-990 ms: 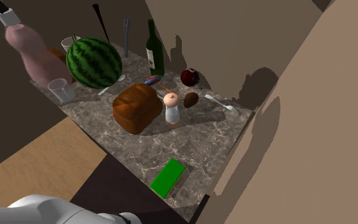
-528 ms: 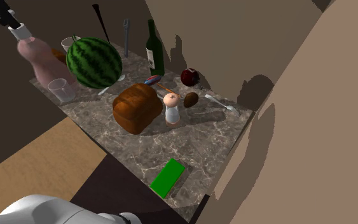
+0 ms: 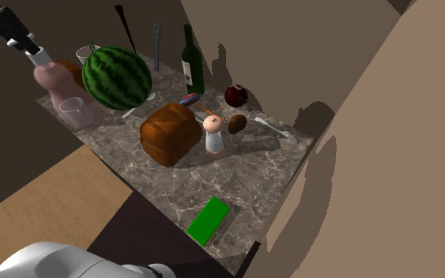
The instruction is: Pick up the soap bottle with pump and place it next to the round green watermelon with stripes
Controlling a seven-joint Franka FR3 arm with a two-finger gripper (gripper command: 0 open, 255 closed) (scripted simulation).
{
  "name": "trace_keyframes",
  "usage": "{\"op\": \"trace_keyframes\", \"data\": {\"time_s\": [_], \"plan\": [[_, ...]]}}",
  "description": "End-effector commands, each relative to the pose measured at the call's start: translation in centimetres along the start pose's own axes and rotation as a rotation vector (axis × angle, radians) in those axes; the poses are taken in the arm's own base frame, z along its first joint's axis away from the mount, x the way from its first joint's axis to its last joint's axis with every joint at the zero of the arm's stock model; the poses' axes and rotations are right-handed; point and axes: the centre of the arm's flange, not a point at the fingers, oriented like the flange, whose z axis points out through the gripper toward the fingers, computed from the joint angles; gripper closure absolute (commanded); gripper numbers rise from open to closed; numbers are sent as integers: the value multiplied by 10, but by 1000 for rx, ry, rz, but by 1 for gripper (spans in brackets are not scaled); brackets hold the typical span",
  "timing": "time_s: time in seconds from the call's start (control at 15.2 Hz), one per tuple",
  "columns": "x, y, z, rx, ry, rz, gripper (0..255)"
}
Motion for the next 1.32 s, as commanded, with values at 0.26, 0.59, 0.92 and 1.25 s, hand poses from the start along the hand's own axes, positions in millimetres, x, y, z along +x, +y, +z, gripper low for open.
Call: {"op": "trace_keyframes", "data": {"time_s": [0.26, 0.59, 0.92, 1.25], "plan": [[-6, 0, 30, 1, 1, 0, 255], [-10, 0, 56, 1, 1, 0, 255], [-15, -1, 82, 1, 1, 0, 255], [-19, -1, 108, 1, 1, 0, 255]]}}
